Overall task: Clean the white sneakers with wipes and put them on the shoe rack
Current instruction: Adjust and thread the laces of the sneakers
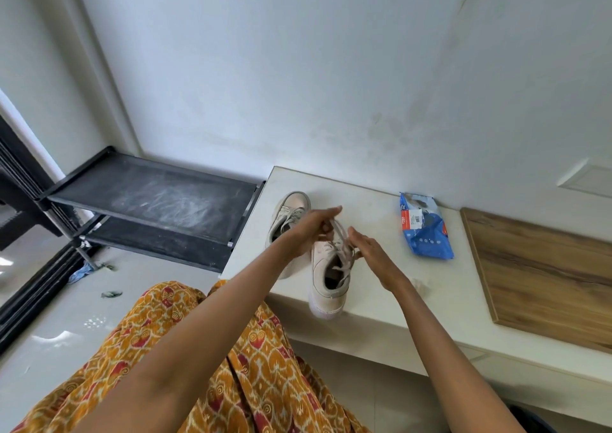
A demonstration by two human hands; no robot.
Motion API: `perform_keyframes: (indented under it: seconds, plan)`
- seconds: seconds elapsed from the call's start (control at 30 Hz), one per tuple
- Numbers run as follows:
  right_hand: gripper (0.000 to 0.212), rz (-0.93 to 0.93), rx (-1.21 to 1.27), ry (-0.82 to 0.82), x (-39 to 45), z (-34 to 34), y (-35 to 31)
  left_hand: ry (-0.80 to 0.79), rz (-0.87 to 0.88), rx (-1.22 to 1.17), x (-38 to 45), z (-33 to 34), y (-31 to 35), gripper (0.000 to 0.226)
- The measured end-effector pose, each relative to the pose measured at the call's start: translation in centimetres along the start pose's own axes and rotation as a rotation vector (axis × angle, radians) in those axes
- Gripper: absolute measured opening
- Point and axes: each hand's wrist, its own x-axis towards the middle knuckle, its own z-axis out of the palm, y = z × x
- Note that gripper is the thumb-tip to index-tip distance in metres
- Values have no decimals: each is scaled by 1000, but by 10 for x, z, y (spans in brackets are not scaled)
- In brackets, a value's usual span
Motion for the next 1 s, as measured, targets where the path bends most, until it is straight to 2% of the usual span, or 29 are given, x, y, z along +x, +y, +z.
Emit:
perform_keyframes:
  seconds: [0.13, 0.23, 0.33, 0.5, 0.67, 0.73, 0.8, 0.9, 1.0]
  plan:
    - [63, -40, 162, 40, 7, -12, -4, 69, -32, -360, 2, -1, 1, 37]
    - [59, 13, 607, 105, 12, -13, 0, 119, 26, -505, 3, 1, -9, 37]
    - [56, 30, 948, 105, 15, -6, 2, 160, 99, -537, 5, 1, -13, 30]
    - [53, 48, 1122, 190, 12, -4, 9, 188, 142, -535, 5, -11, -8, 31]
    - [41, -69, 1360, 389, 10, -25, 17, 299, 195, -584, 5, -38, 7, 14]
    - [36, -47, 1294, 451, 14, -32, 19, 314, 186, -487, 6, -46, 9, 23]
    - [34, 66, 1089, 465, 20, -30, 17, 298, 169, -187, 4, -48, 8, 31]
    - [23, 251, 593, 428, 28, -19, 15, 218, 141, 335, 1, -39, 1, 32]
    - [18, 266, -100, 244, 29, -8, 12, 40, 174, 881, 1, -30, -12, 29]
